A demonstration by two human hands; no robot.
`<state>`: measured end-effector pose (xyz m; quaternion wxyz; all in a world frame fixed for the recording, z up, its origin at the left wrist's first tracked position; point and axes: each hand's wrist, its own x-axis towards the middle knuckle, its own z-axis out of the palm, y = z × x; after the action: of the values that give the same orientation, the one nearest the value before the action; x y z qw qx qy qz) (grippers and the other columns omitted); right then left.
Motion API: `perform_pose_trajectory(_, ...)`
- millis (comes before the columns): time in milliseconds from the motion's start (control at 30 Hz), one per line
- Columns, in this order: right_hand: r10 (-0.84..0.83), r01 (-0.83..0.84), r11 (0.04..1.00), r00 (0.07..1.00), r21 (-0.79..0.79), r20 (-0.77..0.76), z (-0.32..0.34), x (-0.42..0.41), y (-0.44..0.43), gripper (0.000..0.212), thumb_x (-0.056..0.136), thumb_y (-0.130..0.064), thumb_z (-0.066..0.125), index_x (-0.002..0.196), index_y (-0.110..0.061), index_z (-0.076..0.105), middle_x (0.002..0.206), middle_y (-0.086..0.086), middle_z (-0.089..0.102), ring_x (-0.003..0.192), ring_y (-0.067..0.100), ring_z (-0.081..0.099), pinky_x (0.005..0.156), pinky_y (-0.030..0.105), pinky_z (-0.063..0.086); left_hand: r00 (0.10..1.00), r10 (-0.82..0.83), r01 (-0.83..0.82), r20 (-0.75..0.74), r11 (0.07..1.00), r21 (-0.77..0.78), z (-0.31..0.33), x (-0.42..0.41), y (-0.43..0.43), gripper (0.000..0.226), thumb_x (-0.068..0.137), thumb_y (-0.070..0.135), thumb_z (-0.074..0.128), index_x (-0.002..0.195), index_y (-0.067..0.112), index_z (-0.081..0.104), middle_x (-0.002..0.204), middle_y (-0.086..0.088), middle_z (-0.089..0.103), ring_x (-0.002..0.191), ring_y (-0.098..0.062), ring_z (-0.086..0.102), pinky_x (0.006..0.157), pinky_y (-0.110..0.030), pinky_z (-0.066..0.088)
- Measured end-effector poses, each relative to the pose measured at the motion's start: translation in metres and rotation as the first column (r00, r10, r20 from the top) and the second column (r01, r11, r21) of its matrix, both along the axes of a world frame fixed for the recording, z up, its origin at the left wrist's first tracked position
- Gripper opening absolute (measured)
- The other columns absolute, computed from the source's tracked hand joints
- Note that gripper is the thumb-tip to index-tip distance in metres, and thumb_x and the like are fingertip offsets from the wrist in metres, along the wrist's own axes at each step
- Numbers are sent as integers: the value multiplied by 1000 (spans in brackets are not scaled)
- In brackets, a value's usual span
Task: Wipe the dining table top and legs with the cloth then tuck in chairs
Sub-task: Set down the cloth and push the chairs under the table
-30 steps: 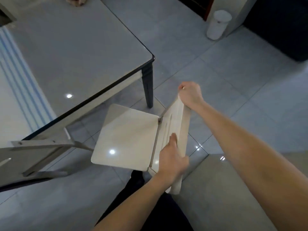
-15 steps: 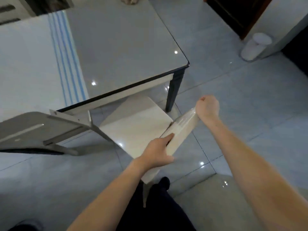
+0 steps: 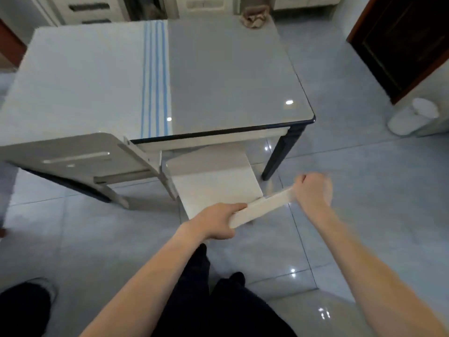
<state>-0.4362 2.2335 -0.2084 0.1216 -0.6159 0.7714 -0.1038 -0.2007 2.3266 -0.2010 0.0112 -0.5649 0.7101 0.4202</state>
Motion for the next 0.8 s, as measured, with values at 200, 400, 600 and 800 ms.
perform_pose_trajectory(200,685,-711,703,668,24,-291,-11,-19,-2,52,92,-34,31,54,-12,58,54,7,56,56,30,55,63,42,54,934,336,-311,122,931,-191,10,15,39,38,97,44,23,107,25,55,96,-4,66,94,-29,62,75,-36,48)
perform_pose_trajectory(400,667,-742,654,657,-145,-352,-17,-19,-6,43,83,-27,35,46,-14,53,43,4,51,35,26,48,39,21,28,806,550,-395,219,775,-494,-20,17,68,37,88,29,39,58,16,54,52,-3,57,42,-27,54,36,-27,36)
perform_pose_trajectory(600,640,-731,664,663,-154,-389,-23,-13,-14,39,81,-21,34,47,-13,51,42,6,49,35,26,46,45,20,21,831,511,-262,221,709,-655,-36,37,51,41,84,25,38,50,13,56,47,-2,57,39,-23,54,34,-25,32)
perform_pose_trajectory(800,639,-714,684,685,-148,-350,-25,10,-19,41,82,-22,34,46,-12,51,39,4,46,31,24,41,39,18,24,857,482,-237,184,685,-688,-36,77,25,43,85,25,36,50,12,58,45,-2,56,38,-24,53,35,-24,33)
